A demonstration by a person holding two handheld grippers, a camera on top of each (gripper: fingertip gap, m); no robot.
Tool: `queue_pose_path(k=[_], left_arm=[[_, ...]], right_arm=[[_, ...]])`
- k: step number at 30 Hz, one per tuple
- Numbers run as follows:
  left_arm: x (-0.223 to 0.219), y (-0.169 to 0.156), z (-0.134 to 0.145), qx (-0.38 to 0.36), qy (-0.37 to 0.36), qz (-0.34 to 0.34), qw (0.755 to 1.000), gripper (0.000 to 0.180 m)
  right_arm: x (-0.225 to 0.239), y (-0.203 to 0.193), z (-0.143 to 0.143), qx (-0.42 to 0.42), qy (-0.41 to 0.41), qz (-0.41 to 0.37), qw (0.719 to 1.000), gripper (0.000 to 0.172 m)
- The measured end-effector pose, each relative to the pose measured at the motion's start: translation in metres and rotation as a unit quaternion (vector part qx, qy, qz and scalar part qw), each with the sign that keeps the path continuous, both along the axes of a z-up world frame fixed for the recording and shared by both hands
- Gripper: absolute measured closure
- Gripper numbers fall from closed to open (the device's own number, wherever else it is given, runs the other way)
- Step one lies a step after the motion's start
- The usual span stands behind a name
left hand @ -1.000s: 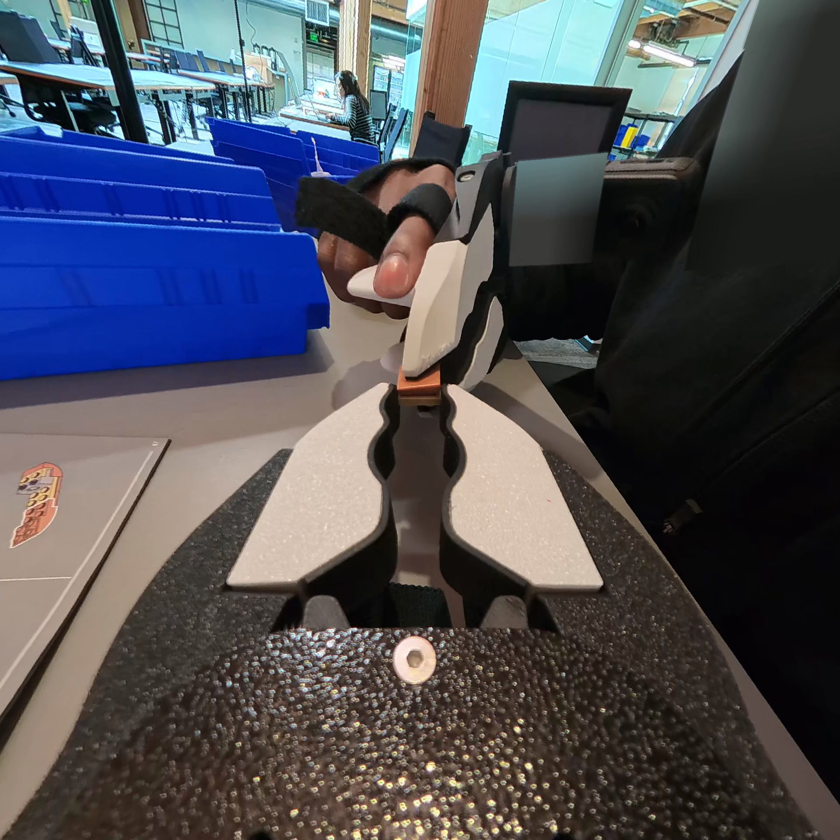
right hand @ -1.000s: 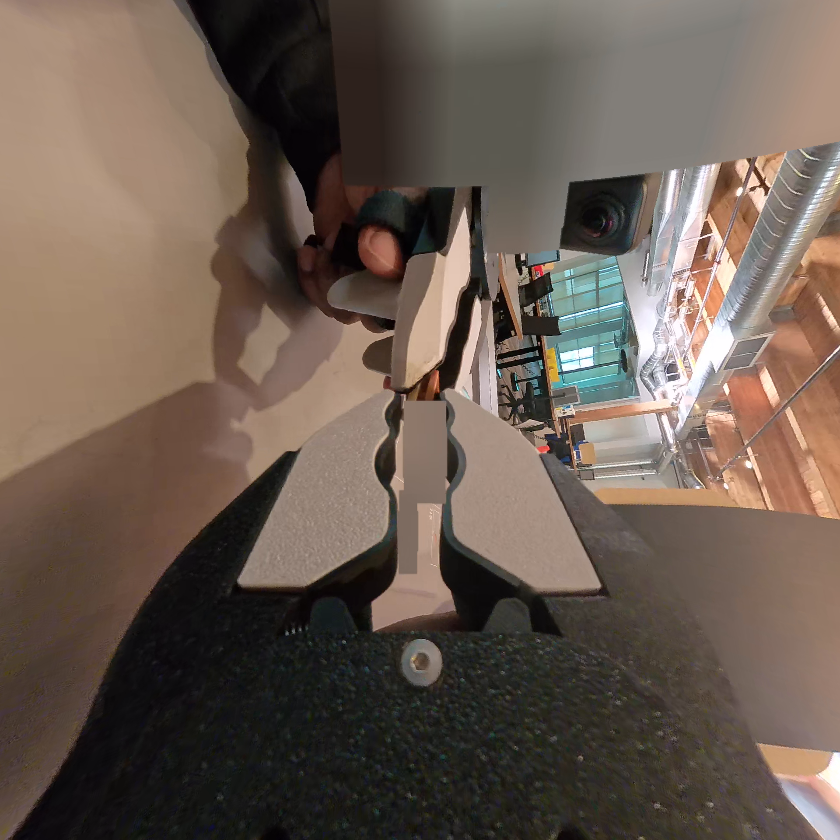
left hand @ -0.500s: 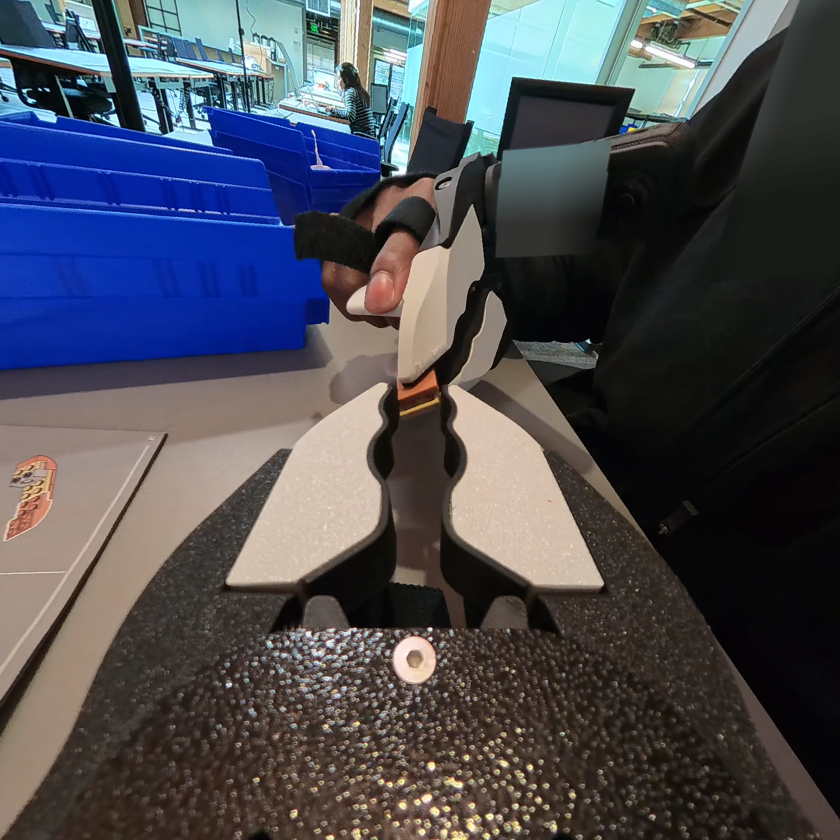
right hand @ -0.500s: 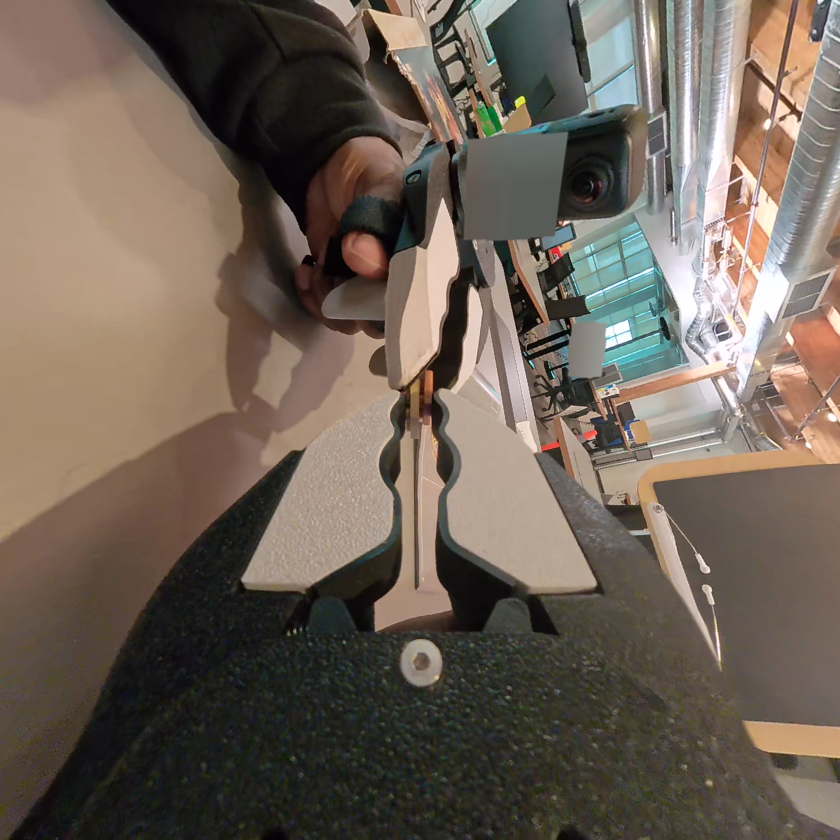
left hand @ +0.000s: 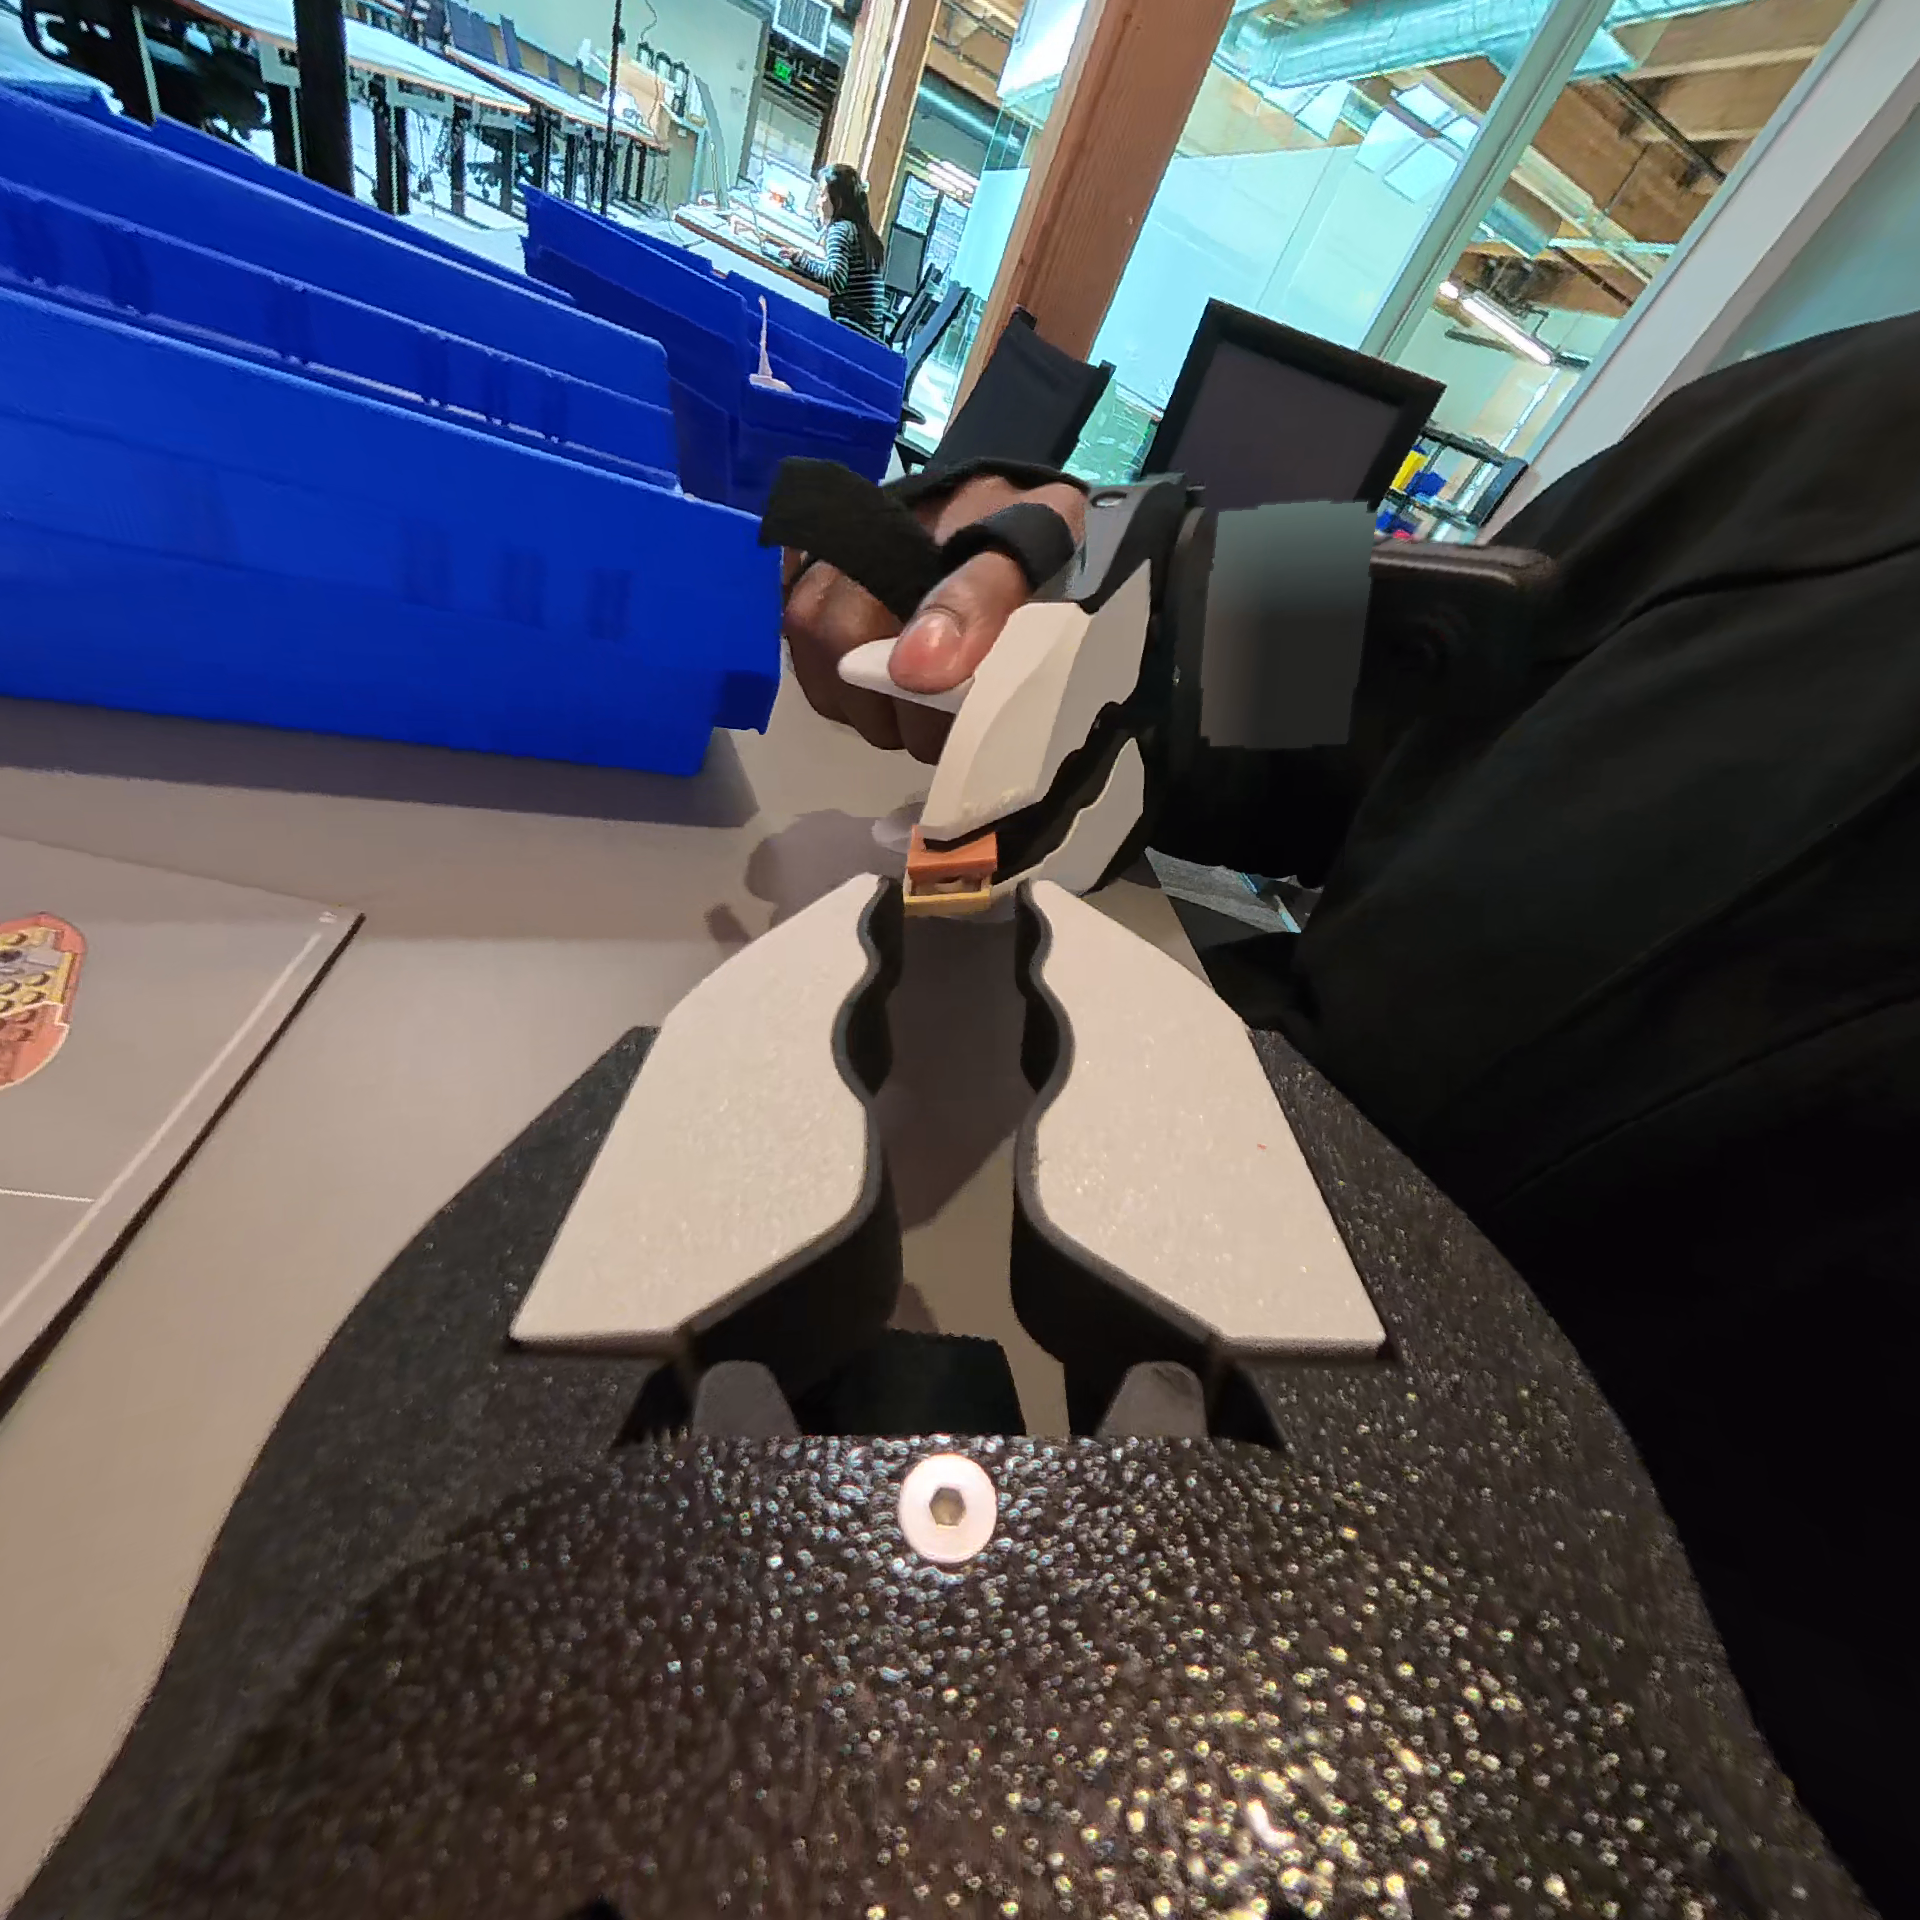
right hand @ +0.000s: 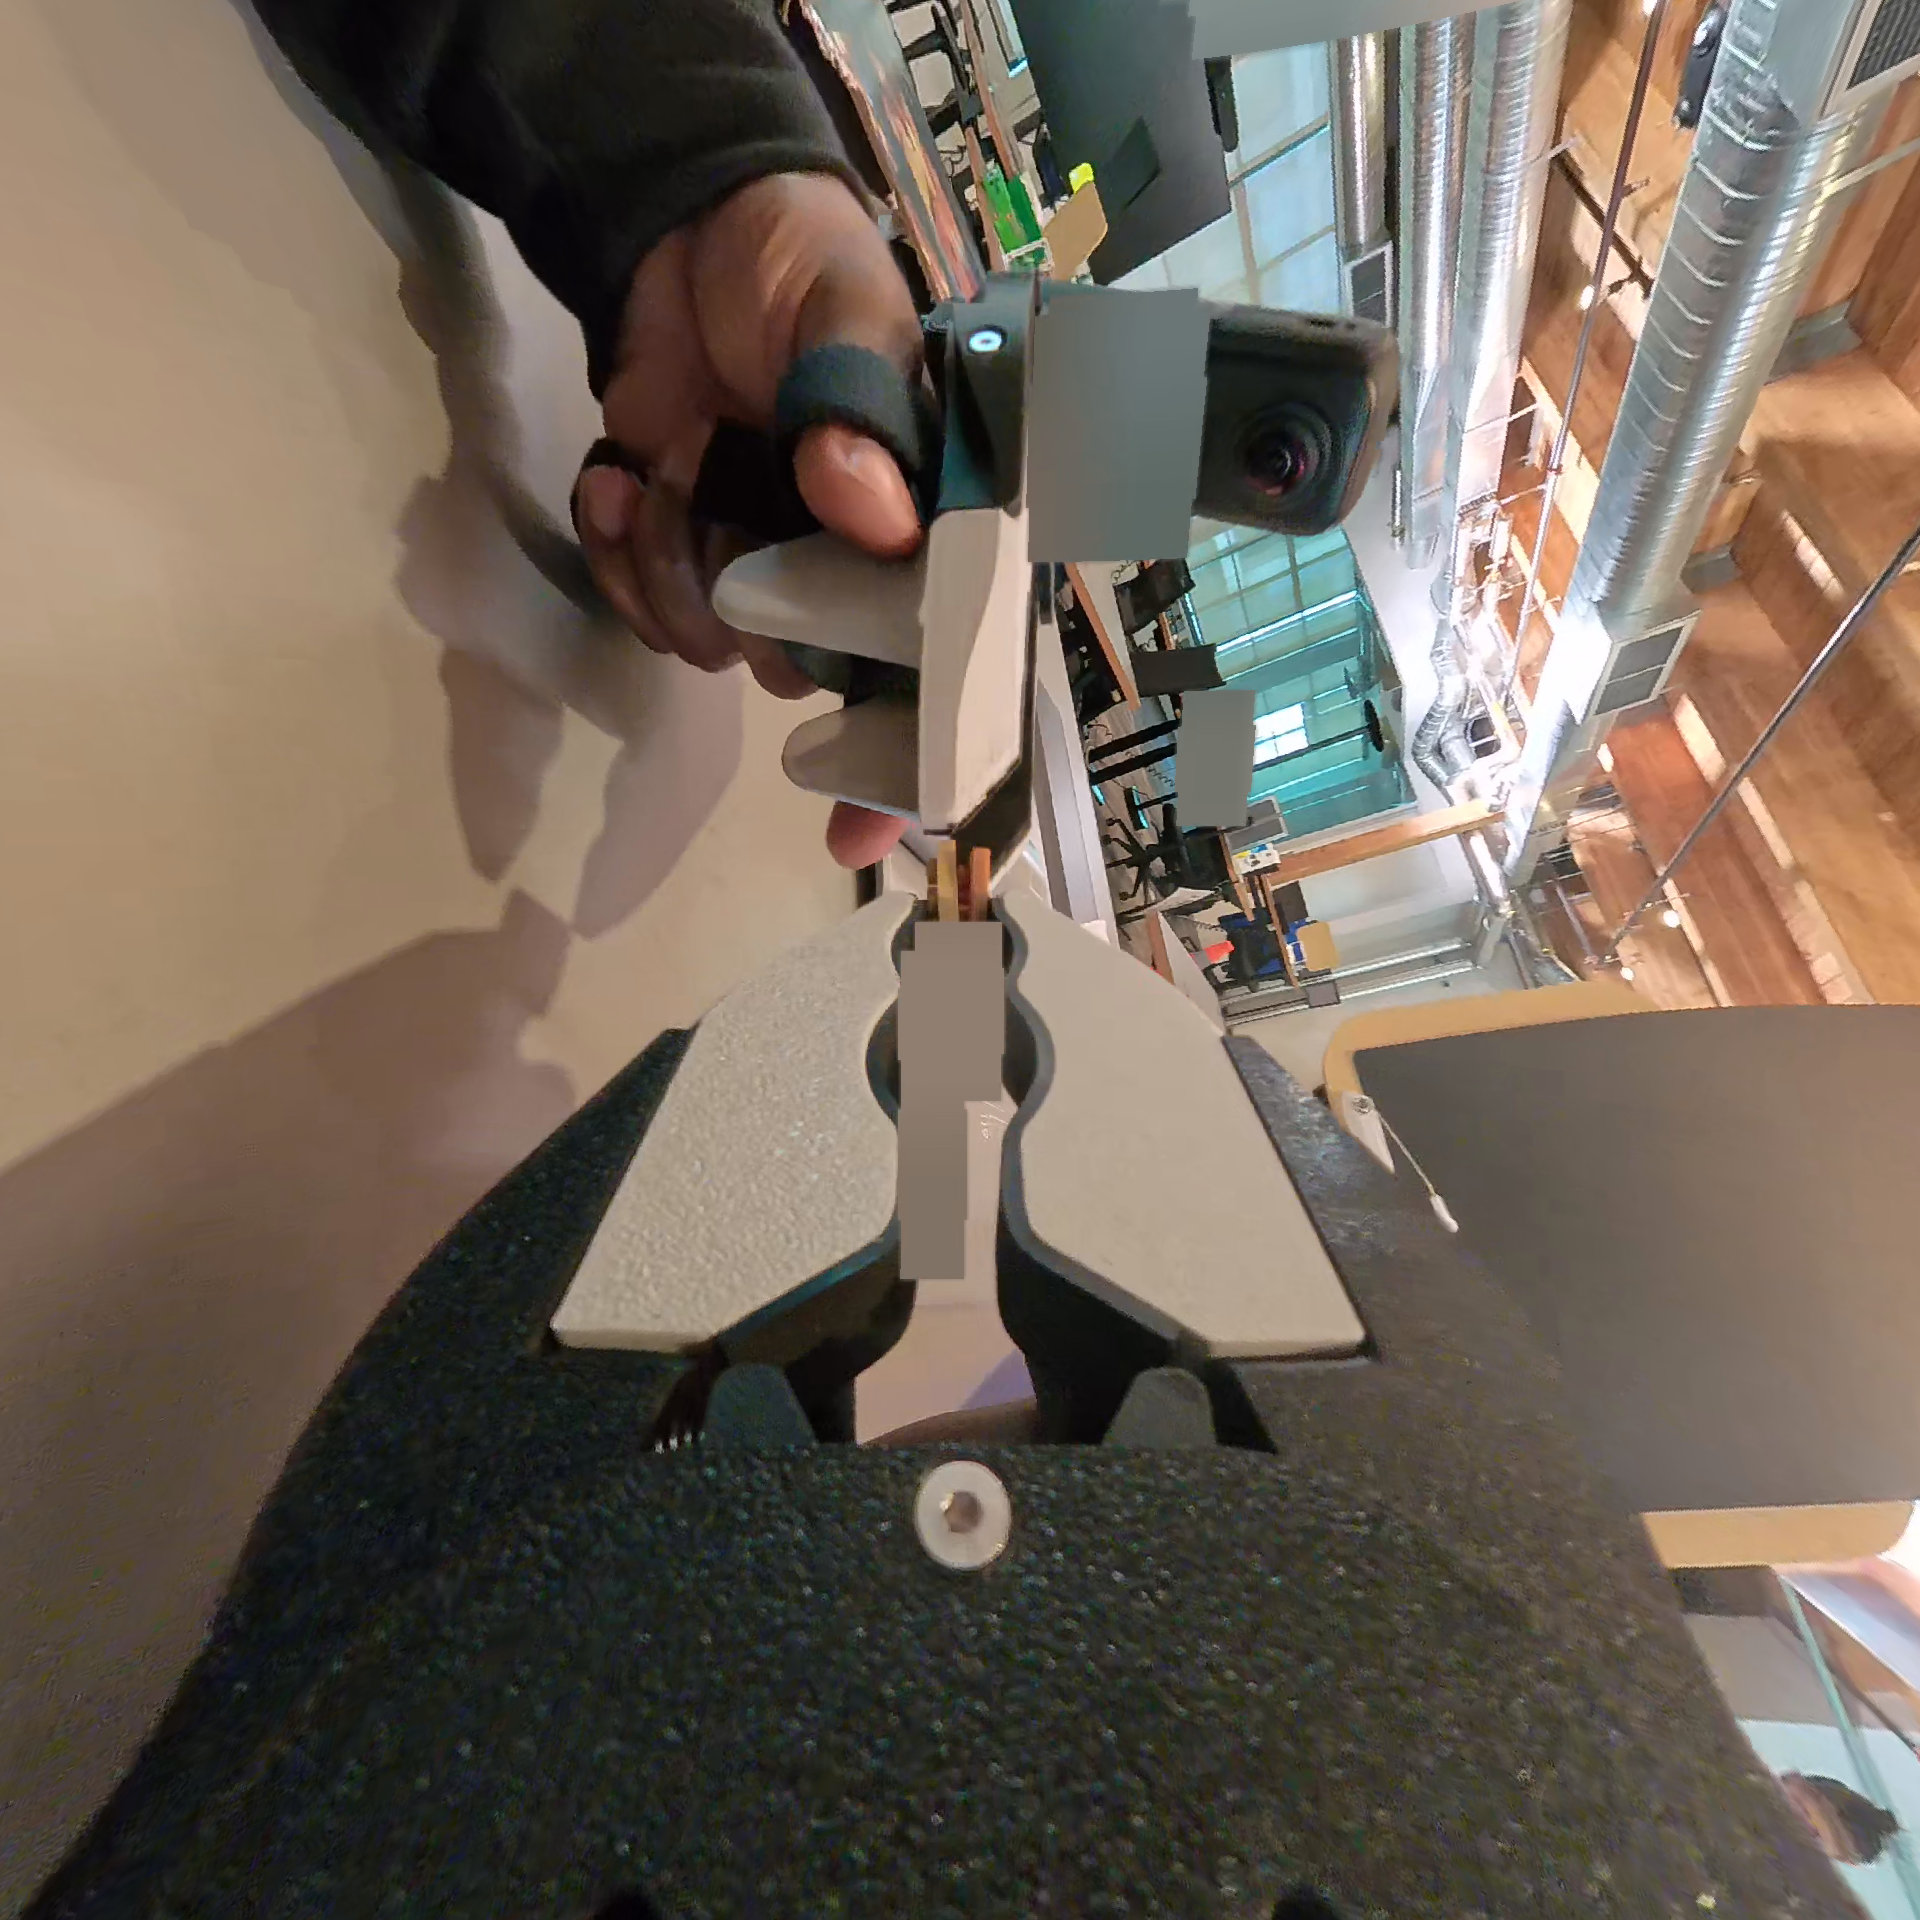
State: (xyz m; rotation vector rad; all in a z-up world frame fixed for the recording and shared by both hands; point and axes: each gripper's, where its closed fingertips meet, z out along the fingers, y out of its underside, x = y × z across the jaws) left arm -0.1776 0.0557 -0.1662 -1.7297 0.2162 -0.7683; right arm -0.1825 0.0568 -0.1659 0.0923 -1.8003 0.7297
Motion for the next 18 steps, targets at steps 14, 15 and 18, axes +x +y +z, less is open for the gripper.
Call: queue_pose_path(k=[14,15,18], left_arm=[[0.007,0.002,-0.006,-0.015,-0.008,-0.008,1.0,0.164],[0.007,0.002,-0.006,-0.013,-0.003,-0.006,1.0,0.165],[0.007,0.002,-0.007,-0.01,0.016,-0.003,1.0,0.165]], right_arm=[[0.001,-0.002,0.004,0.021,0.041,0.0,0.999,0.162],[0.001,-0.002,0.004,0.023,0.042,0.0,0.999,0.162],[0.002,-0.002,0.003,0.025,0.039,0.003,0.999,0.161]])
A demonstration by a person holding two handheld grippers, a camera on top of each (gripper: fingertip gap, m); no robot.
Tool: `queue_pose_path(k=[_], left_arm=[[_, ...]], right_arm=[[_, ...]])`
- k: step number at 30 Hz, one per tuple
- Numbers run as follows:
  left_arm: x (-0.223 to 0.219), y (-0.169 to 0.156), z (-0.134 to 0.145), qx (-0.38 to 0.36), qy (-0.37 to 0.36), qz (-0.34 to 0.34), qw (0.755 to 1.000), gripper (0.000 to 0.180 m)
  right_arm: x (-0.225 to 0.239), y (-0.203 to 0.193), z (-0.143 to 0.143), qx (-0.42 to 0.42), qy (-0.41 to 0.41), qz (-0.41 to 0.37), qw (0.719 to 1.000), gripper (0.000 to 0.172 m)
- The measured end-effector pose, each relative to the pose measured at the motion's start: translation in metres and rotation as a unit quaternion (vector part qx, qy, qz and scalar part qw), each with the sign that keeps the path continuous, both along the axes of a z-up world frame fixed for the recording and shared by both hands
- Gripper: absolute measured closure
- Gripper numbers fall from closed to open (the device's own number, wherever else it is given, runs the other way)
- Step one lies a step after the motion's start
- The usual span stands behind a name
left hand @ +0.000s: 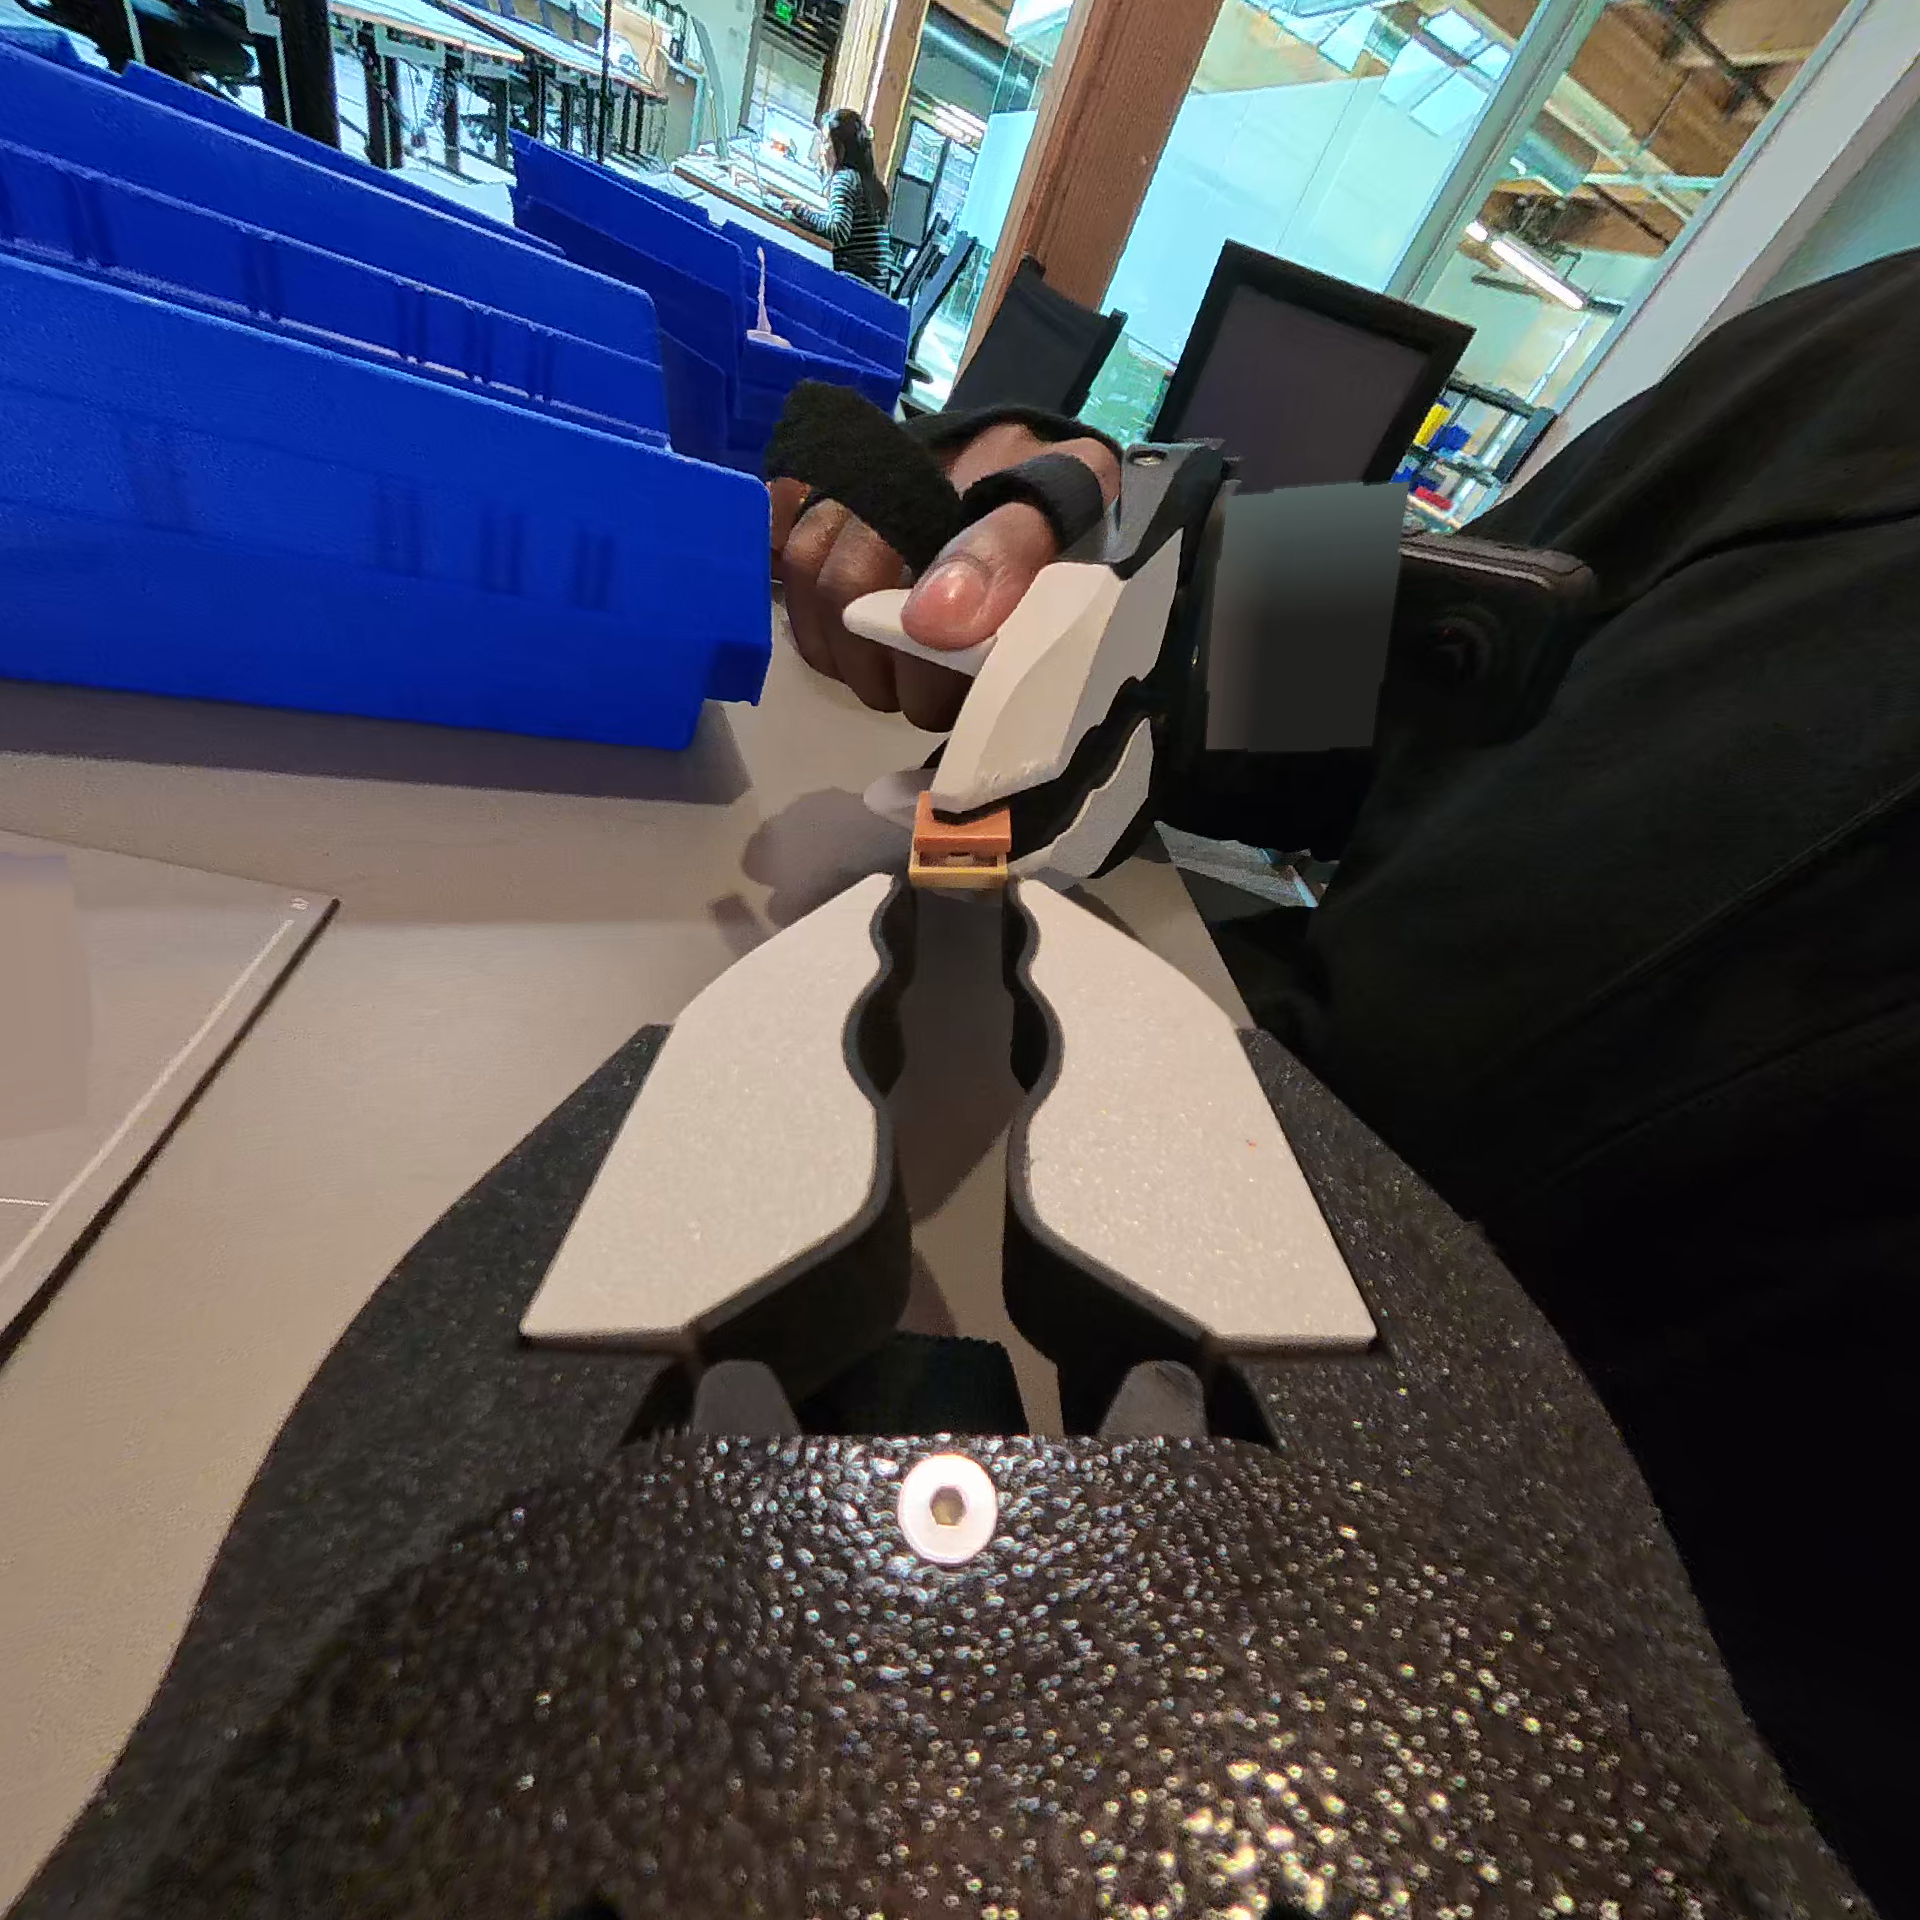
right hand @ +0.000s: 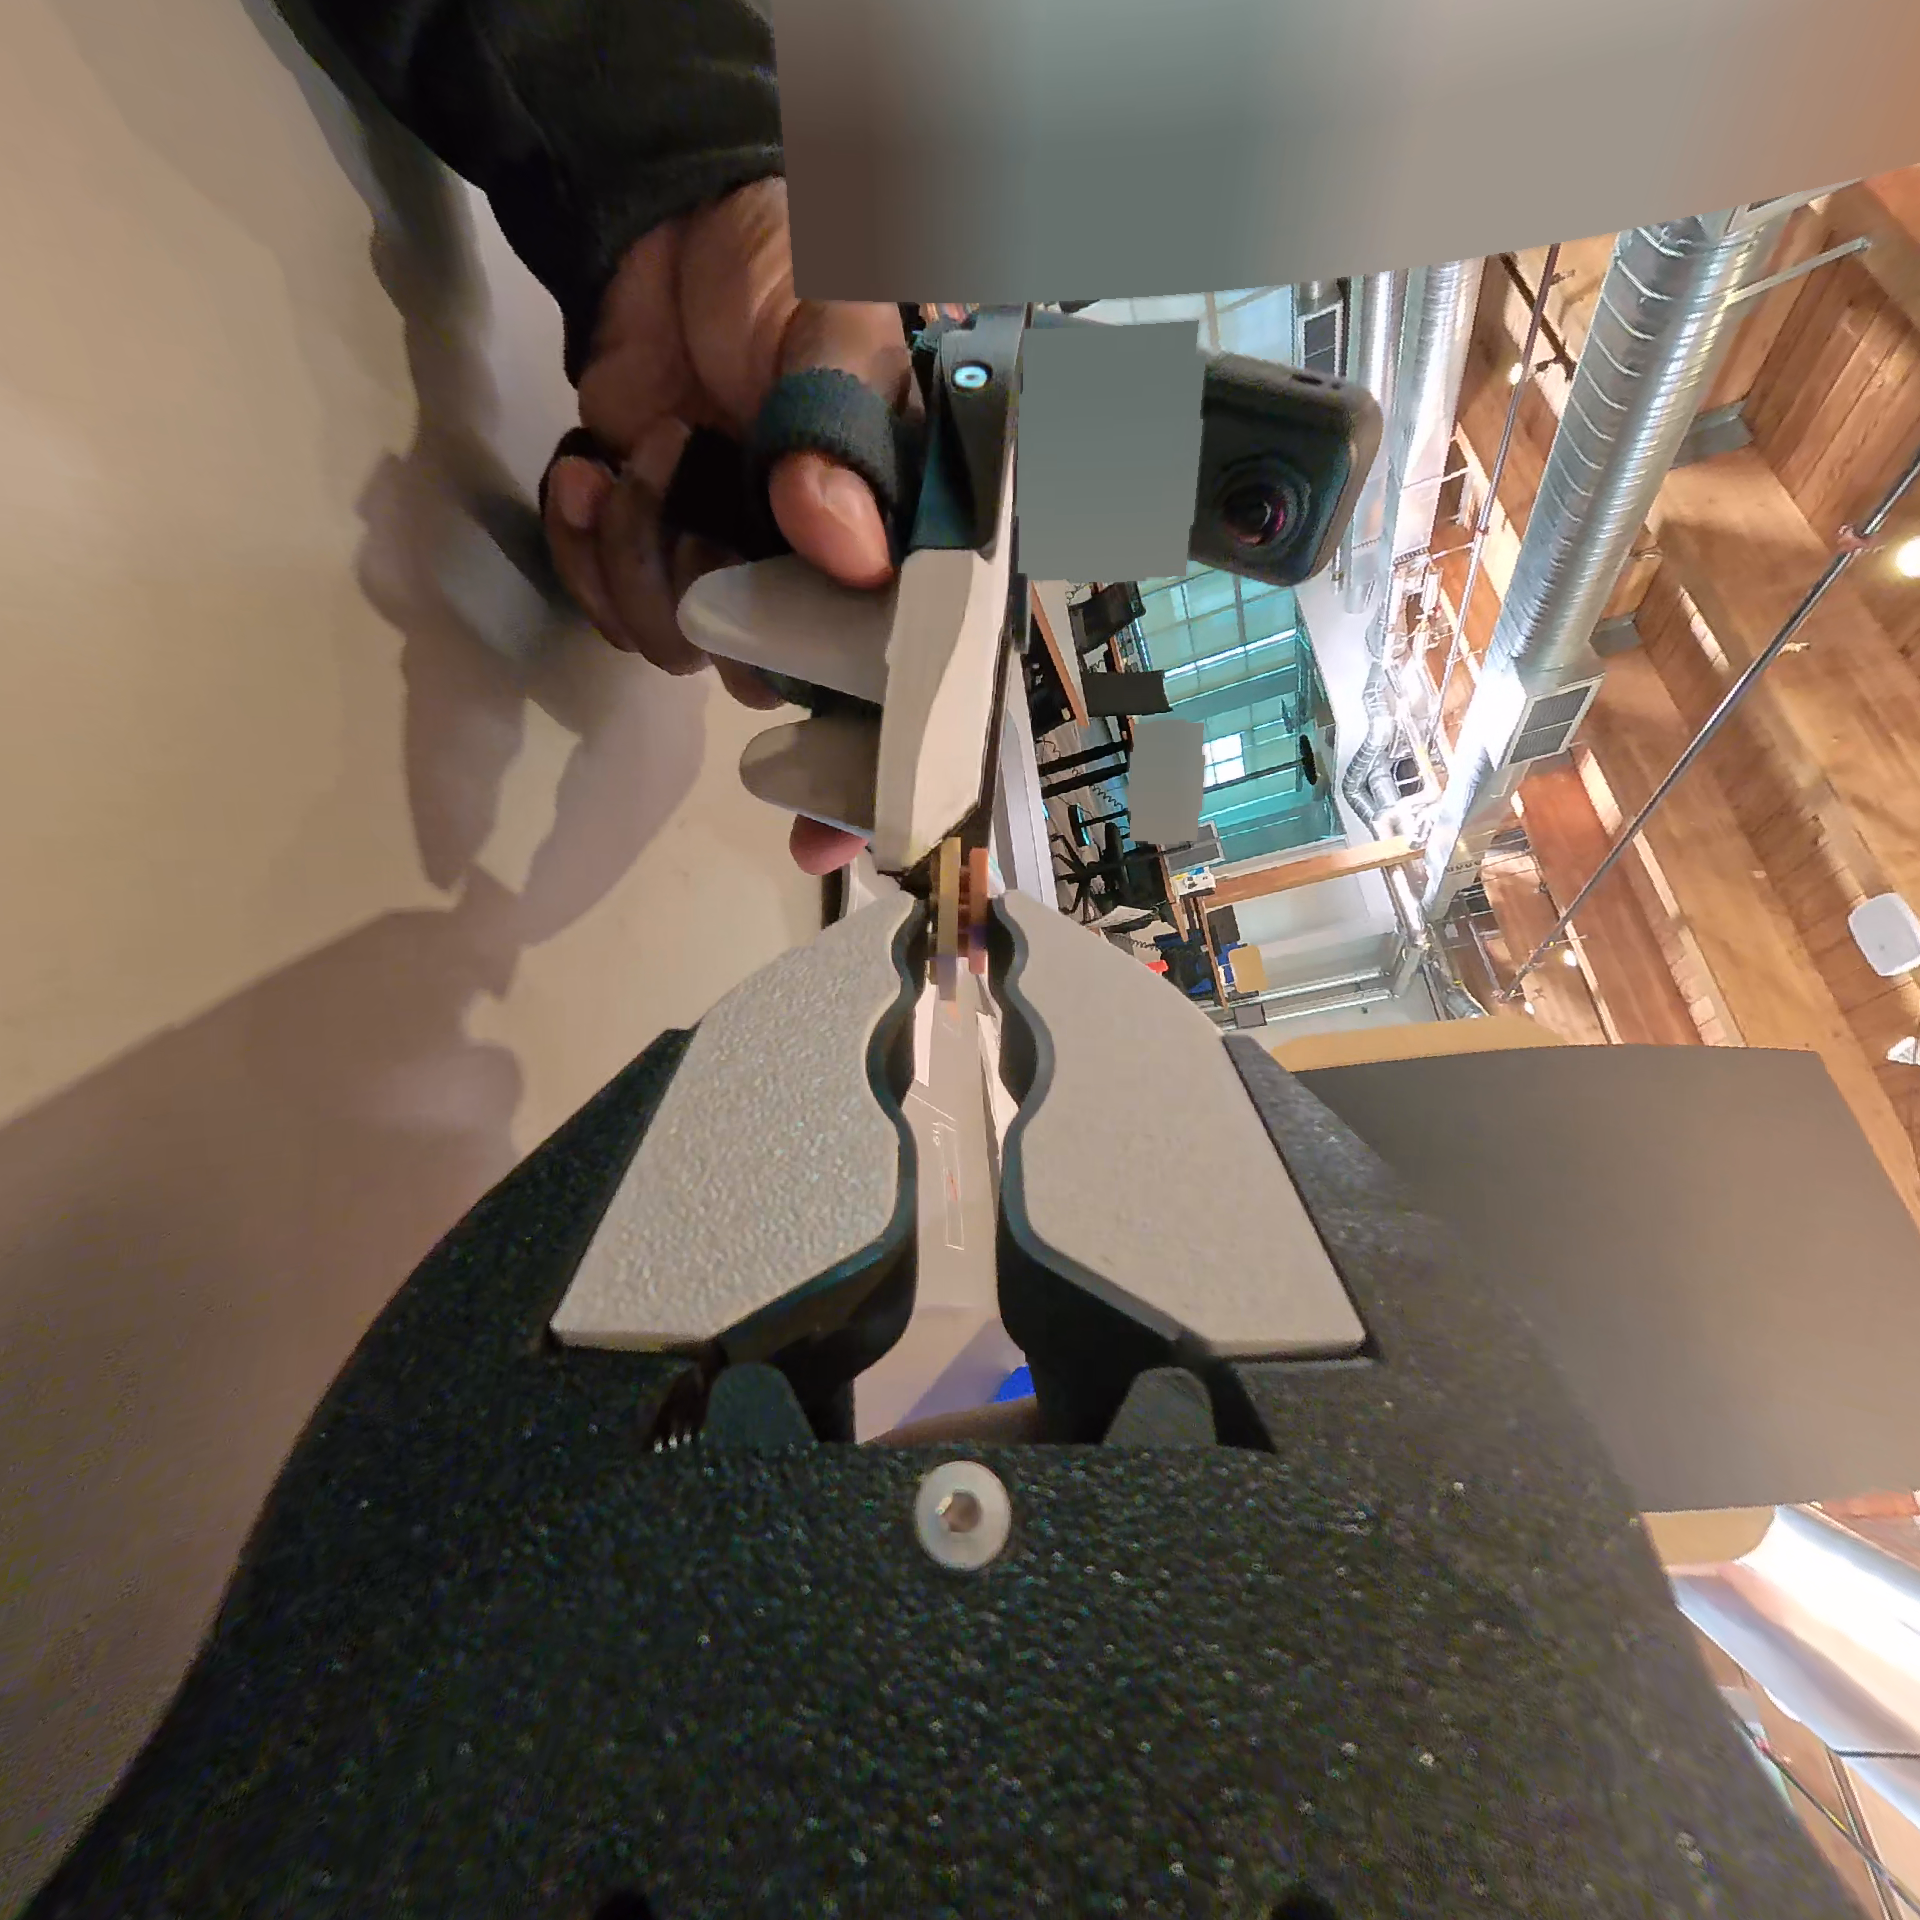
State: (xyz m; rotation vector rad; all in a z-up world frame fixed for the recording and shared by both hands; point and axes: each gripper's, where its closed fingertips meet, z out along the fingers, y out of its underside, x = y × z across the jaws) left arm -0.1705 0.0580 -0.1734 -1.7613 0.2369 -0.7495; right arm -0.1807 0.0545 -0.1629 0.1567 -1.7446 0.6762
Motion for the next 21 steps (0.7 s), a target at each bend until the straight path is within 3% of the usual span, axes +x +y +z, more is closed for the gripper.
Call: queue_pose_path(k=[14,21], left_arm=[[0.0045,-0.0004,-0.0047,-0.007,0.009,-0.01,1.0,0.165],[0.0007,-0.0027,-0.0066,0.007,0.065,-0.007,0.998,0.167]], right_arm=[[0.0014,-0.0028,-0.0033,0.008,-0.006,0.004,1.0,0.162],[0.003,-0.0038,-0.0011,-0.064,-0.067,0.016,0.996,0.163]])
